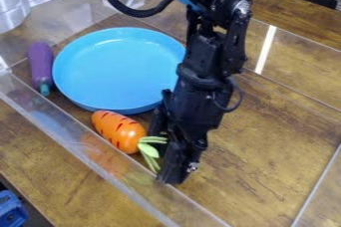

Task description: Move the carrot to the left side

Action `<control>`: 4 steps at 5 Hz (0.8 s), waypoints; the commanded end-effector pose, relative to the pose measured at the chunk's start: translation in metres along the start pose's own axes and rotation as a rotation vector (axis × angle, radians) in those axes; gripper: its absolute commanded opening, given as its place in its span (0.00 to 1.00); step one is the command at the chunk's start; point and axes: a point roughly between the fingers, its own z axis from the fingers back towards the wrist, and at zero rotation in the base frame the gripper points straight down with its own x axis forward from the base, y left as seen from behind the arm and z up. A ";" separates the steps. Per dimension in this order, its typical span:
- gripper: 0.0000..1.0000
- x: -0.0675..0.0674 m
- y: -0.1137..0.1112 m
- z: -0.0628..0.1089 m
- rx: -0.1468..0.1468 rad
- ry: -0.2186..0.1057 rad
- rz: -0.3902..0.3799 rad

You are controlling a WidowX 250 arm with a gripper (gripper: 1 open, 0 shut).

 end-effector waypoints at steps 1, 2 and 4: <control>0.00 -0.005 0.010 0.009 0.009 -0.038 0.036; 0.00 -0.005 0.011 0.009 0.009 -0.041 0.040; 0.00 -0.004 0.012 0.010 0.010 -0.047 0.047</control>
